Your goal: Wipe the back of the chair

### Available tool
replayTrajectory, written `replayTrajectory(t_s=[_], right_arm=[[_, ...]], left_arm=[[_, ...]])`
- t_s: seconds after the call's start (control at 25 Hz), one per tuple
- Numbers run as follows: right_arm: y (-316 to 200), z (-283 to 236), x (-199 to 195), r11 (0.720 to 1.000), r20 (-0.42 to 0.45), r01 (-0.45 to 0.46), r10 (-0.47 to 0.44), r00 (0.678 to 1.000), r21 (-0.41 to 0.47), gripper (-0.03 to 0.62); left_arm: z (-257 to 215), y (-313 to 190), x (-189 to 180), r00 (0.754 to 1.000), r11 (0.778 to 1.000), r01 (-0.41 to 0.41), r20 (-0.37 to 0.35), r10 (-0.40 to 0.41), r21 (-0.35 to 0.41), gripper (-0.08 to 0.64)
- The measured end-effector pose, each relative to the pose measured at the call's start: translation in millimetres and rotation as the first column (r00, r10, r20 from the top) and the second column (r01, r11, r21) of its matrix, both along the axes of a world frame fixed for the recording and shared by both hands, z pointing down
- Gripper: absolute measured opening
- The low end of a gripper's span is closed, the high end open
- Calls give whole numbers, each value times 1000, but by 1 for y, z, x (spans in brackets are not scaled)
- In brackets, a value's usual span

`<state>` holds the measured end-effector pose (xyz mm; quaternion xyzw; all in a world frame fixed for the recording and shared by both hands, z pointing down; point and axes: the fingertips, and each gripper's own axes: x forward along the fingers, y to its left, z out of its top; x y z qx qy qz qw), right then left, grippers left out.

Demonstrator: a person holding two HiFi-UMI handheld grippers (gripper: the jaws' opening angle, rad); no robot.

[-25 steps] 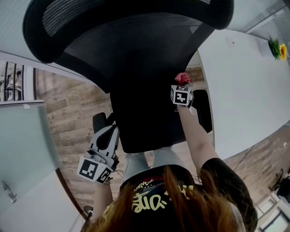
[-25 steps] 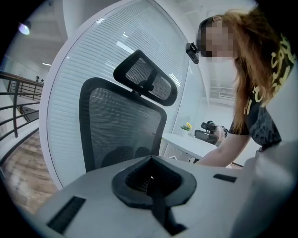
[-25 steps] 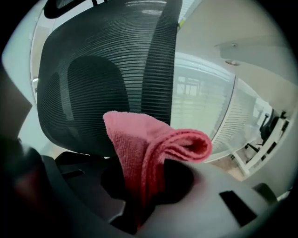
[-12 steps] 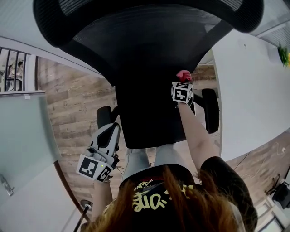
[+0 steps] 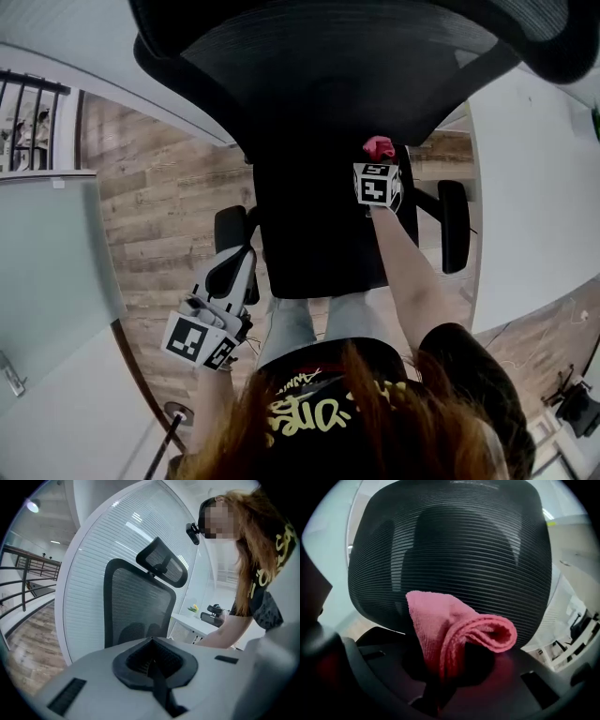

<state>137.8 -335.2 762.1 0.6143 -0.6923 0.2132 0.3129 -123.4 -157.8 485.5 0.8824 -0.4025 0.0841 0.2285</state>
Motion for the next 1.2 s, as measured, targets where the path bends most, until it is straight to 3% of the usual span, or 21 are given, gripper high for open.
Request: replayTrajectory(t_s=[0.52, 1.2], right_arm=[[-6, 14, -75, 998, 28, 69, -68, 997, -17, 51], [4, 19, -204, 979, 135, 198, -190, 972, -42, 51]], left_arm=[[10, 4, -53, 997, 997, 78, -24, -78, -24, -11], [10, 13, -90, 995, 995, 97, 1, -97, -14, -11]])
